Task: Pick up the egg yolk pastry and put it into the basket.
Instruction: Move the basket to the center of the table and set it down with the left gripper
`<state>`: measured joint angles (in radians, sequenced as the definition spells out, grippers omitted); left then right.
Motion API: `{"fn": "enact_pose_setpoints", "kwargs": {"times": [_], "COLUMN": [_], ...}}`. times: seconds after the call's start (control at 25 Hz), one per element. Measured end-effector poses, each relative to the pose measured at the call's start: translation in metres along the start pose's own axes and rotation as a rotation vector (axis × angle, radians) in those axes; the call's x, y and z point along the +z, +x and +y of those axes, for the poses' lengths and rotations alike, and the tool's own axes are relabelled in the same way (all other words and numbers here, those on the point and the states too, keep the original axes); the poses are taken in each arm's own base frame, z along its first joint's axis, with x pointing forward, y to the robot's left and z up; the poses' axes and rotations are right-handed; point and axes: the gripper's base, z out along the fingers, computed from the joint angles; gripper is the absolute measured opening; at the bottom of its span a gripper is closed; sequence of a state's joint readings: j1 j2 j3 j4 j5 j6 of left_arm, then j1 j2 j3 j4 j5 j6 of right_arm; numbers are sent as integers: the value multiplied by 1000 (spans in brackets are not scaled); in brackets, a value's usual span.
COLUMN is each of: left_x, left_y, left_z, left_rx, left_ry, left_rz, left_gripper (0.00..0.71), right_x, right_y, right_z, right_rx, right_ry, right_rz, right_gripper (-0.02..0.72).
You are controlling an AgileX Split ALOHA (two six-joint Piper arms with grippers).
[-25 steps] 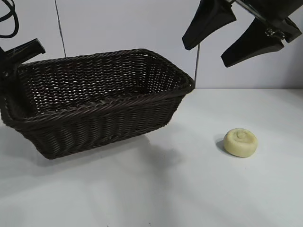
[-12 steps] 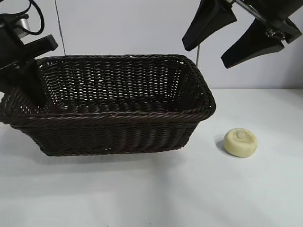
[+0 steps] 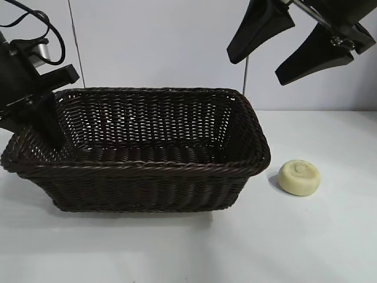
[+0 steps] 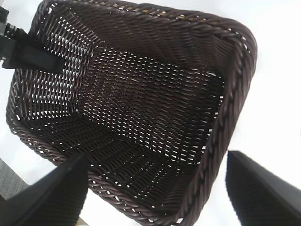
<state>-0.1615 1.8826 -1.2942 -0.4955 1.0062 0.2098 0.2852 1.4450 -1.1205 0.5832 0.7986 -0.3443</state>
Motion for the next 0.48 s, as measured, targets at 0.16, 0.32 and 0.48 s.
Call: {"fn": "enact_pose_setpoints", "kwargs": {"times": [0.16,0.32,0.48], "left_x": [10,21,25], "left_y": [-2,-2,-5], "left_z": [-12,-8,-4], "left_rx": [29,21,28], "left_ry": [2,-3,-28], "left_rz": [-11,15,1], "left_gripper": [97,97,97], "right_x": [0,0,0], "right_y": [0,1,1], "right_z": [0,0,0], "right_rx": [0,0,0], "right_ry": [0,-2,-2], "right_rz": [1,6,7], "right_gripper": [579,579,579]}}
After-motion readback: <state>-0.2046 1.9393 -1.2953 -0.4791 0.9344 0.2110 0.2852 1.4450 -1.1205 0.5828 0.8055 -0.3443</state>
